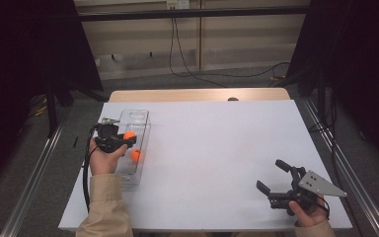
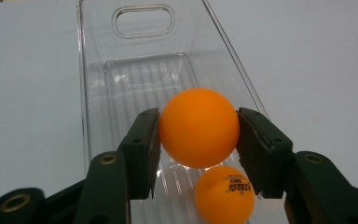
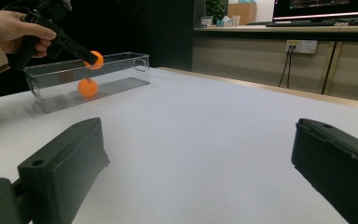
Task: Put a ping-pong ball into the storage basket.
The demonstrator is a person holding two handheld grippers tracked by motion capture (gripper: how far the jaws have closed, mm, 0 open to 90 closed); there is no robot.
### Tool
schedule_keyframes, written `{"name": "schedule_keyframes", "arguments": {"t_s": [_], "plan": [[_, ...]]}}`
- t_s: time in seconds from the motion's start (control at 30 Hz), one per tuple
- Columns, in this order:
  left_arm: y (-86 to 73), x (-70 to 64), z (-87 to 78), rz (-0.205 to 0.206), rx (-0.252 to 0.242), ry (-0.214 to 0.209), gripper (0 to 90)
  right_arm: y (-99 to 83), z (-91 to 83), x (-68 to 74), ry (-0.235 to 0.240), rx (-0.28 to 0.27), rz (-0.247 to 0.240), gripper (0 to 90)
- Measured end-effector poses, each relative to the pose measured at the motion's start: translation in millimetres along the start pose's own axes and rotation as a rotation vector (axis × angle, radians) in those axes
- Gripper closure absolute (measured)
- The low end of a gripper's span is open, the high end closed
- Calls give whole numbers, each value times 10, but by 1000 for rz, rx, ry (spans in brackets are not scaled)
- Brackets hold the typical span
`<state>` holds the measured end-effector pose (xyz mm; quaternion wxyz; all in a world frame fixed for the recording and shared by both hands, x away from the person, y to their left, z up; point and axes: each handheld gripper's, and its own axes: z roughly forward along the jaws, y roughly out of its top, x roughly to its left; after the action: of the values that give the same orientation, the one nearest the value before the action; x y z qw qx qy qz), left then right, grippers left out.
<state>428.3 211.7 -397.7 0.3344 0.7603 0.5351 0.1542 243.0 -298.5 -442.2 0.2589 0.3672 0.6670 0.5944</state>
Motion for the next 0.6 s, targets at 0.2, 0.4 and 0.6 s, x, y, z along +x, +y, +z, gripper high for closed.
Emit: {"name": "schedule_keyframes", "arguments": {"t_s": [0.2,0.4,0.6], "plan": [[5,3,6,-5,6,-1,505,1,1,-4,-2,-1,2,23],[8,4,5,-11,7,6,499,2,4,-6,-2,-2,2,23],[7,9,-9,-21,-12,5,435,-1,8,-7,-4,1,0,23]]}}
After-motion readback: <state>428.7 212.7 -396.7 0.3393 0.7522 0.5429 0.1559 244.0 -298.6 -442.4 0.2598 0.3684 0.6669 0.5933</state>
